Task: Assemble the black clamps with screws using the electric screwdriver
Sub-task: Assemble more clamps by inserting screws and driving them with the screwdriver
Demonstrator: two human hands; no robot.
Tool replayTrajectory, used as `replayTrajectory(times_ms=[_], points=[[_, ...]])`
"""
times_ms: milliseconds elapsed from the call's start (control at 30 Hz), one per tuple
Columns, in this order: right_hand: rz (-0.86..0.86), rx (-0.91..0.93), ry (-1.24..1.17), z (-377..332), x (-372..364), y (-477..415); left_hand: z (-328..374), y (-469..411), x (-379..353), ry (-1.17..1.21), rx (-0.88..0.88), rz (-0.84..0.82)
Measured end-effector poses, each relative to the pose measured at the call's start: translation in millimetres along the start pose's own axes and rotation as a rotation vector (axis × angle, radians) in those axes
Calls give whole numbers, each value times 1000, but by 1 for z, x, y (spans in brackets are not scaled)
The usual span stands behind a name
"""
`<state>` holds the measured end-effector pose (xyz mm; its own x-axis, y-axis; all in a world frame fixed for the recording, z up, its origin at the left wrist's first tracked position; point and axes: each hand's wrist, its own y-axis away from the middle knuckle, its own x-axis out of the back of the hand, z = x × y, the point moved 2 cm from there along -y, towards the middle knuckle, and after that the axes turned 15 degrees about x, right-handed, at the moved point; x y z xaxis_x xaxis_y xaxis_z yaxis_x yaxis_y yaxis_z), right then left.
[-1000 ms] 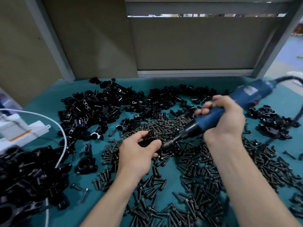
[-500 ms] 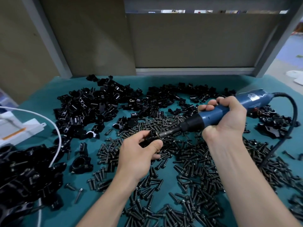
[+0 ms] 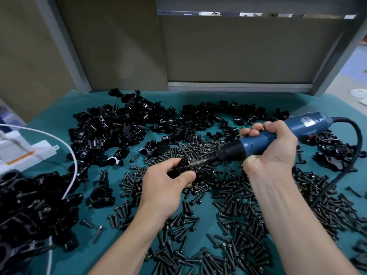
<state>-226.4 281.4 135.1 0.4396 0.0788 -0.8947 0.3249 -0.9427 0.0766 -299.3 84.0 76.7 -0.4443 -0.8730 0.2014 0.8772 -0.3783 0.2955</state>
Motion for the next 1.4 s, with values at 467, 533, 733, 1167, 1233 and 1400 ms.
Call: replayTrajectory(times_ms=[467, 533, 733, 1167, 1233, 1400], points=[[-33, 4, -17, -8, -4, 0, 2, 0, -2, 80, 40, -27], [-38, 4, -22, -10, -3, -1, 0, -1, -1, 84, 46, -13], [-69, -9, 118, -23, 0, -13, 6, -1, 12, -77, -40, 171], [-214, -262, 641, 6, -2, 0, 17, 10, 30, -317, -480, 446], [-285, -308, 718, 6, -1, 1, 18, 1, 33, 101, -146, 348], [-451, -202, 1229, 11, 11, 2, 16, -8, 30, 627, 157, 81]])
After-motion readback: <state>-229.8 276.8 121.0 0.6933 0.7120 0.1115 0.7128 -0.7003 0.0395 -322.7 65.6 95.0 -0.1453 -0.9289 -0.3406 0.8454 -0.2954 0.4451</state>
